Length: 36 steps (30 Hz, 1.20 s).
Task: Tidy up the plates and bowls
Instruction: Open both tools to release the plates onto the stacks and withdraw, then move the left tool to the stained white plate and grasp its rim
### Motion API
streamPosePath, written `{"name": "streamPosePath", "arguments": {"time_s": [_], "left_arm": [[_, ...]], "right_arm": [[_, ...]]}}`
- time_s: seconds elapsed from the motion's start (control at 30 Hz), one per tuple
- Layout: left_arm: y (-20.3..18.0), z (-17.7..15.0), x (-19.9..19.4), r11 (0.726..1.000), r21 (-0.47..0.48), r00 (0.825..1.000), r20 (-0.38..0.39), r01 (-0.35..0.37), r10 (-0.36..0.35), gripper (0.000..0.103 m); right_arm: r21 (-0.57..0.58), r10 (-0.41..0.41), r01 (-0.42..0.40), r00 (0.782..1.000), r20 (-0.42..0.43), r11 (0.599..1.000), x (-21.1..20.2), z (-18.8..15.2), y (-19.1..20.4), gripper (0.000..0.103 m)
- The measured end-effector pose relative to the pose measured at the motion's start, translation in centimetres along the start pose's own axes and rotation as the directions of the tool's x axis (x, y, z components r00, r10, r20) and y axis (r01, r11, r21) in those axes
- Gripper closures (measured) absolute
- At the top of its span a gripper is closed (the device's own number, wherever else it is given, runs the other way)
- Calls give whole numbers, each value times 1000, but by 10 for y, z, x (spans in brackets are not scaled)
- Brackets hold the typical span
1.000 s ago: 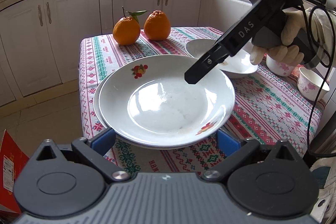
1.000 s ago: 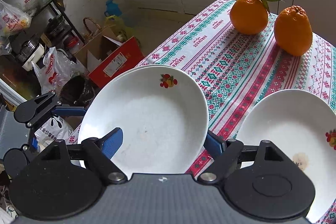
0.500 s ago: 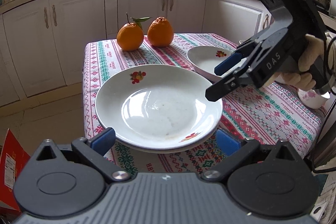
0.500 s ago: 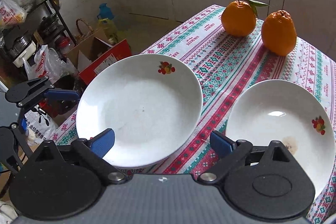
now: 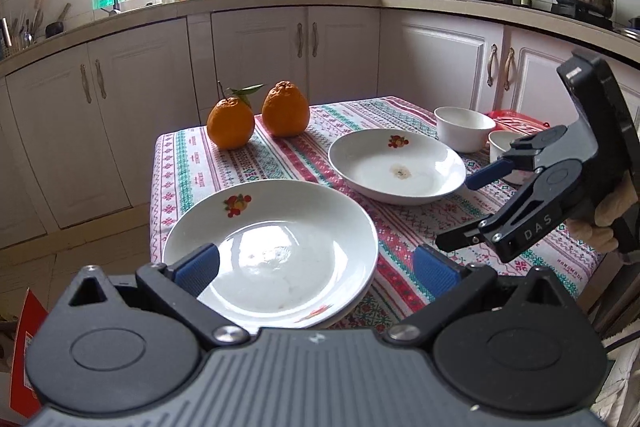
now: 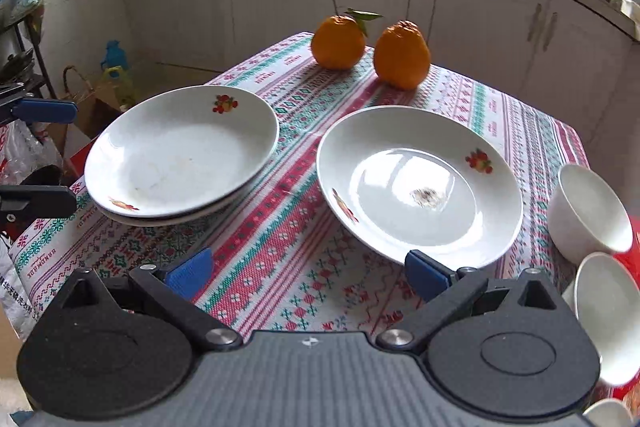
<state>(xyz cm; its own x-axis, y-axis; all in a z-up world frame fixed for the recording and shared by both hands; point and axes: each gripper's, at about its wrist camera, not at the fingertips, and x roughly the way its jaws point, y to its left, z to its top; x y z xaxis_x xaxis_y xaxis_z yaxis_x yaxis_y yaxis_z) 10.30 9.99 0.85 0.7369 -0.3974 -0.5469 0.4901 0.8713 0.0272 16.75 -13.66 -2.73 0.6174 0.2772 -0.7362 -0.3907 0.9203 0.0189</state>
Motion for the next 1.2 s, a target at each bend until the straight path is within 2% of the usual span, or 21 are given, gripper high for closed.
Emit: {"name": "streamPosePath", "arguments": {"time_s": [0.23,0.77,1.2], "left_arm": [[-21,13,11,999,52,1000,-31,3,-2,1],[-36,45,57,994,87,995,-85,61,-54,1],[-32,101,123,982,119,986,-99,145,-134,1]], "right_arm": [[44,-88,88,996,-6,995,9,-22,-17,0],[72,-85,86,996,-10,994,28,-27,-37,0],[100,-110,109,994,11,989,40,-18,-50,0]]}}
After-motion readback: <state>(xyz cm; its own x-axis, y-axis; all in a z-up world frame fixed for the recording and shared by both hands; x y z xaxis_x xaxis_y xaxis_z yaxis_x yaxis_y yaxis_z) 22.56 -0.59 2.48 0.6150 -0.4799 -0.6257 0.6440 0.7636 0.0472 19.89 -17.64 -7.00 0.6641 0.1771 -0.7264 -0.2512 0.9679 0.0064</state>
